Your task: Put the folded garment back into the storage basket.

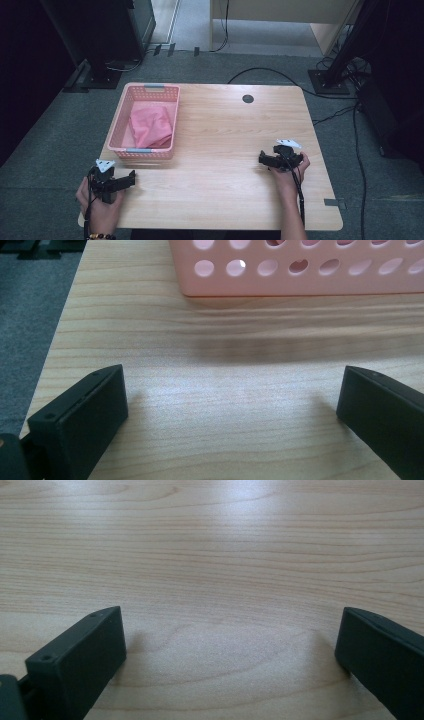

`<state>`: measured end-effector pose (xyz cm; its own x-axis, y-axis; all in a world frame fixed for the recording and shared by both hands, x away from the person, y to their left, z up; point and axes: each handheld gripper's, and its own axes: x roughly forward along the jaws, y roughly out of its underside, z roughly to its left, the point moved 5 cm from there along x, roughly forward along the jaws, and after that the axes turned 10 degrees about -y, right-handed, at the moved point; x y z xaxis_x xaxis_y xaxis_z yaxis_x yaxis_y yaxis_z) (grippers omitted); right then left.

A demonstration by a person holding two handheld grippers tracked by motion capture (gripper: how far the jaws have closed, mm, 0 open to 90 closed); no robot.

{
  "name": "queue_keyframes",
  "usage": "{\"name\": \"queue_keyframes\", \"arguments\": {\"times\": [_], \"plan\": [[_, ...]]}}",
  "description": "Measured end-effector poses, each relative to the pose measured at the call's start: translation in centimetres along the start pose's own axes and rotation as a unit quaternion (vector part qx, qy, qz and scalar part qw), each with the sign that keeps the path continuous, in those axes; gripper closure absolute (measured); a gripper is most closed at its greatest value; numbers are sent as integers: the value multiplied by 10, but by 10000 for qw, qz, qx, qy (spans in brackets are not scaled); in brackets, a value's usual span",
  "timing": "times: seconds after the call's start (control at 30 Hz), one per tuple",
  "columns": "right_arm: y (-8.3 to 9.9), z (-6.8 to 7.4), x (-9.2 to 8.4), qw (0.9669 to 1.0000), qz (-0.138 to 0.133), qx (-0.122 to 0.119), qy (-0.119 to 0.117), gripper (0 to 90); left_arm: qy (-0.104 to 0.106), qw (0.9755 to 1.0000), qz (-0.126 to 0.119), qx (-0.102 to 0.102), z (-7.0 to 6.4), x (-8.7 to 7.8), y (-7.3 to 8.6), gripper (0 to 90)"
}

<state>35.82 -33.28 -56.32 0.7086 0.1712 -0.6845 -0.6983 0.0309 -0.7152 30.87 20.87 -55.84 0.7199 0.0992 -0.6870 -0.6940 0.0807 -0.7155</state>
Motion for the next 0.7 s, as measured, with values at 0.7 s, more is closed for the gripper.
{"name": "queue_keyframes", "arguments": {"times": [0.7], "plan": [[4,-14,-7,9999,-13,89,75,0,0,10000,0,-1,0,0,0,0]]}}
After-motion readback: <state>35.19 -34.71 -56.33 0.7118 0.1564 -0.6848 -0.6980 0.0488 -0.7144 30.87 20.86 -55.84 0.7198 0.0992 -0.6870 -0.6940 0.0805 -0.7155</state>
